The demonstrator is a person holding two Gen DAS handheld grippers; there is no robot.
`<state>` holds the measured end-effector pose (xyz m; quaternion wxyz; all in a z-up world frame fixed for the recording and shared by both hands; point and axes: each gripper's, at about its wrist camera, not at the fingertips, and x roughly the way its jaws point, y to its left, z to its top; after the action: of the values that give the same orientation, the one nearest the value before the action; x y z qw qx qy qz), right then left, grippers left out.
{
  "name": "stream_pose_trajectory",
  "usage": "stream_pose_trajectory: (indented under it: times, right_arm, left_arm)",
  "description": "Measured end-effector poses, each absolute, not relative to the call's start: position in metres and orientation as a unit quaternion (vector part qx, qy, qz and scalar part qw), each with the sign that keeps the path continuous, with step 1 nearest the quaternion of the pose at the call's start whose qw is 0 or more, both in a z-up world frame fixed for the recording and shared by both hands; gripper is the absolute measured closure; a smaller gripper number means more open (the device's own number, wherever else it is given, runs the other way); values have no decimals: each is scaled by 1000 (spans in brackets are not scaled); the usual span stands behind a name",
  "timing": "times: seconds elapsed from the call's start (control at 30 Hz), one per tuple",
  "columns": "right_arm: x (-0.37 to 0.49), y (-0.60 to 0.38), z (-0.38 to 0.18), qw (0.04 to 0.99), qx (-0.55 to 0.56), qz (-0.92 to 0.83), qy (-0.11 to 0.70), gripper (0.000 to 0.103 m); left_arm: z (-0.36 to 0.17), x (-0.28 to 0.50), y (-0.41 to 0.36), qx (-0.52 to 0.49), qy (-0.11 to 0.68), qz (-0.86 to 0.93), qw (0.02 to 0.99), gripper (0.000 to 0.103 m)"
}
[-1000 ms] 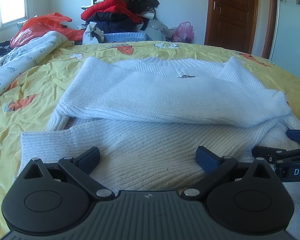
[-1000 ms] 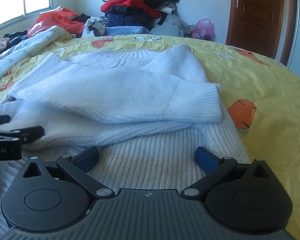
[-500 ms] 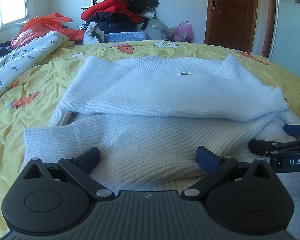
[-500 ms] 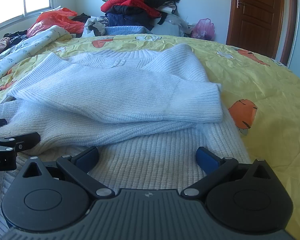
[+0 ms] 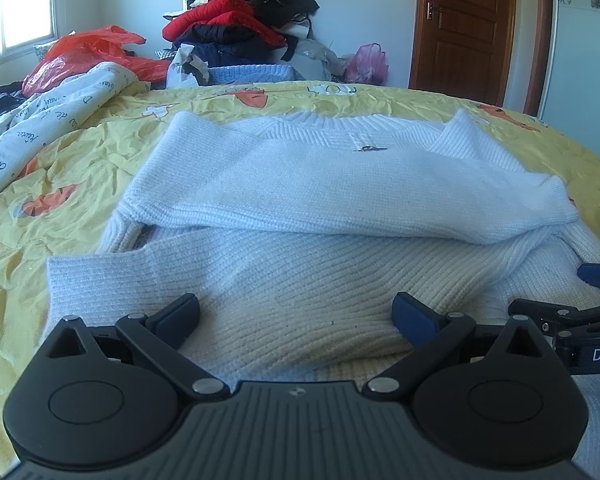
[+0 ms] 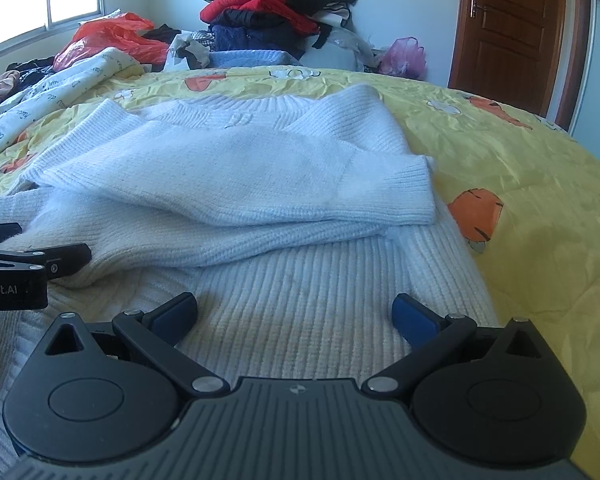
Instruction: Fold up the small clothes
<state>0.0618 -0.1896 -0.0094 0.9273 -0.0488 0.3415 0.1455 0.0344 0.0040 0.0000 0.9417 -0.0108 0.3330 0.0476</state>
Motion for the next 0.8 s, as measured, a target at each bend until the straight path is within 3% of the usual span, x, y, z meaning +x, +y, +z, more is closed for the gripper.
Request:
stream_pose_trajectory:
  times: [0.8]
  right_arm:
    - [62, -190, -10, 927, -48, 146, 341, 1]
  left_arm:
    - [0, 20, 1, -8, 324, 45, 945, 0]
